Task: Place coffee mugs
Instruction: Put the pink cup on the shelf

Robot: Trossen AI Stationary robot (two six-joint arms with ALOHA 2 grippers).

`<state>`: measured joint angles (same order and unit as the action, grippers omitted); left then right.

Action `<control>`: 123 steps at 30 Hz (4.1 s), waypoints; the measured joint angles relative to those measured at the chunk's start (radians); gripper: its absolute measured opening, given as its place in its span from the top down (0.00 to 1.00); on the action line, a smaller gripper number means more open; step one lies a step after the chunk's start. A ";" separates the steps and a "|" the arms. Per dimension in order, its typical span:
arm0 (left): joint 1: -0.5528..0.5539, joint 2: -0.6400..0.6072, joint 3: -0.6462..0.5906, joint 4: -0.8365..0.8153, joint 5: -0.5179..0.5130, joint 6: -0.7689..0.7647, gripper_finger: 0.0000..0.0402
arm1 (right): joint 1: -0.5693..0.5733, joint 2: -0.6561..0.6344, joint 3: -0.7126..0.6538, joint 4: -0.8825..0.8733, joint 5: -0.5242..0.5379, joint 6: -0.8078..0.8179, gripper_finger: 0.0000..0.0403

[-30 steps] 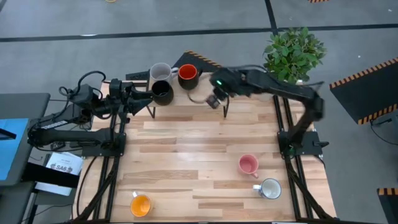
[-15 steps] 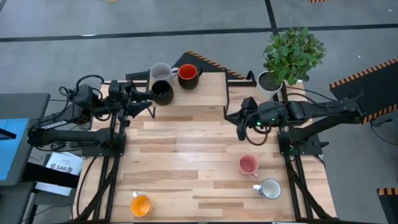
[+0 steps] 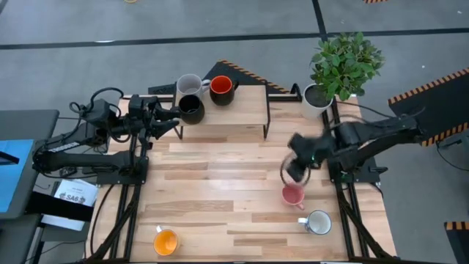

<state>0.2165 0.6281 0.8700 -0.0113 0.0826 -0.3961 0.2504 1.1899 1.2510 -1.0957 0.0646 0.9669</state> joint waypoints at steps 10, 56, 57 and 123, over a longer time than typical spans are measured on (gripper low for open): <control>0.000 0.000 0.000 0.000 0.000 -0.010 0.57 | 0.270 0.105 -0.145 -0.149 -0.029 0.437 0.37; 0.000 0.000 0.000 0.002 -0.046 -0.008 0.57 | -0.524 0.598 1.006 -0.371 0.122 -0.609 0.95; 0.000 0.000 0.000 0.002 -0.046 -0.008 0.57 | -0.553 0.628 1.042 -0.376 0.124 -0.609 0.95; 0.000 0.000 0.000 0.024 -0.061 -0.035 0.57 | -0.863 0.890 1.085 -0.265 0.022 -0.346 0.90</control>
<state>0.2162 0.6281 0.8700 0.0130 0.0212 -0.4309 -0.6124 2.0802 2.3361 -1.3610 0.0870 0.6206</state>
